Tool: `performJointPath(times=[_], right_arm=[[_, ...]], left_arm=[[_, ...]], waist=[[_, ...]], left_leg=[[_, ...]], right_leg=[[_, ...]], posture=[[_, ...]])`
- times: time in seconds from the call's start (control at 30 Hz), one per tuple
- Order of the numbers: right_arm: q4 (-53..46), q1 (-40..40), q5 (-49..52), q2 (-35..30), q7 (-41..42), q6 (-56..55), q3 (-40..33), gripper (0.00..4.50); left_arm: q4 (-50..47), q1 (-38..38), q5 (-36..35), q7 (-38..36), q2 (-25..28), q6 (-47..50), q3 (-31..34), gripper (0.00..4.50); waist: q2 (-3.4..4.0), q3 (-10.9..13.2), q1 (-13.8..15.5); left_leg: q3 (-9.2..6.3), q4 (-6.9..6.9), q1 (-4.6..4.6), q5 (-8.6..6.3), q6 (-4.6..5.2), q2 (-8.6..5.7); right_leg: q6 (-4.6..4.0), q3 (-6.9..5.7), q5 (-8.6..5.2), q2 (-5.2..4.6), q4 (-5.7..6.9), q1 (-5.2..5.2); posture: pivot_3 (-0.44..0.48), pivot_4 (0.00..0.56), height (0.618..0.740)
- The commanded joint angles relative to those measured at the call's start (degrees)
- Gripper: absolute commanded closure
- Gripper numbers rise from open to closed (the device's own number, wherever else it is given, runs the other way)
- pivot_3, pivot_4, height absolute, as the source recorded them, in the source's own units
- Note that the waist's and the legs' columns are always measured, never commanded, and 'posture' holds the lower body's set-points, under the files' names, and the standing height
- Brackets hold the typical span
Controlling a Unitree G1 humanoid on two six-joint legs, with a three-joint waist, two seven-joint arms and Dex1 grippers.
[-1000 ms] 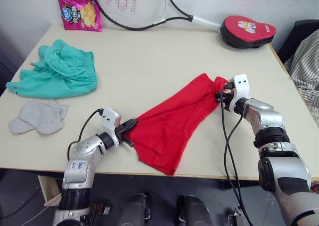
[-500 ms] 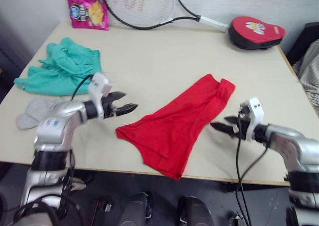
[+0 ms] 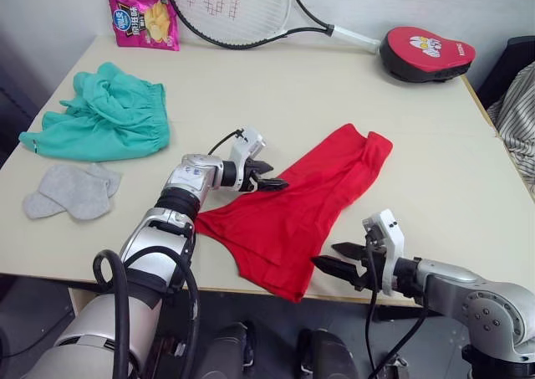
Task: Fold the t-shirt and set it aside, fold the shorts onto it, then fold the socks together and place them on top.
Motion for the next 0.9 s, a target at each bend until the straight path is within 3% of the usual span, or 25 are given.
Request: performJointPath(times=[0.03, 0.33, 0.4, 0.63, 0.9], right_arm=[[1.37, 0.05, 1.34, 1.79, -1.23, 1.84, 3.27, 0.92], [5.17, -3.22, -0.20, 4.66, -3.51, -0.02, 7.32, 4.04], [5.81, -3.81, -0.18, 4.12, -3.08, -0.32, 7.28, 4.50], [10.71, -7.90, -0.97, -2.10, 1.30, -2.31, 5.63, 4.50], [27.51, -19.77, -7.81, -8.24, 9.78, -11.75, 11.77, 4.50]], left_arm=[[3.35, -1.40, -0.12, 2.55, -2.14, -1.63, 2.91, 0.89], [2.65, 0.24, 0.12, -0.04, -2.13, -3.68, 5.86, 3.75], [1.81, 0.84, -1.26, -0.46, -1.50, -1.82, 7.57, 4.36], [-8.18, 7.51, -5.70, 4.12, 1.03, 4.21, 13.93, 4.44], [-41.13, 26.65, -13.05, 18.89, 1.42, 16.31, 22.47, 4.44]], waist=[[-0.05, -0.03, 0.04], [-0.05, -0.03, -0.21], [-0.06, -0.02, -0.34], [-0.06, -0.02, -1.27], [-0.06, -0.02, -2.13]], left_leg=[[-0.01, 0.02, 0.00, -0.02, 0.02, 0.00], [0.10, 0.01, -0.04, 0.11, 0.28, 0.00], [0.13, 0.01, -0.08, 0.11, 0.28, 0.00], [0.19, 0.06, -0.09, 0.12, 0.32, -0.02], [0.18, 0.14, -0.07, 0.16, 0.30, 0.03]], right_leg=[[0.00, 0.00, 0.00, -0.02, -0.06, 0.00], [0.00, -0.01, 0.00, 0.01, 0.17, -0.17], [0.00, -0.01, 0.00, 0.01, 0.19, -0.23], [0.00, 0.01, 0.00, -0.04, 0.29, -0.28], [0.00, 0.09, 0.00, -0.03, 0.37, -0.25]], posture=[[0.000, 0.150, 0.740], [0.000, 0.150, 0.740], [0.000, 0.150, 0.740], [0.000, 0.150, 0.740], [0.000, 0.150, 0.740]])
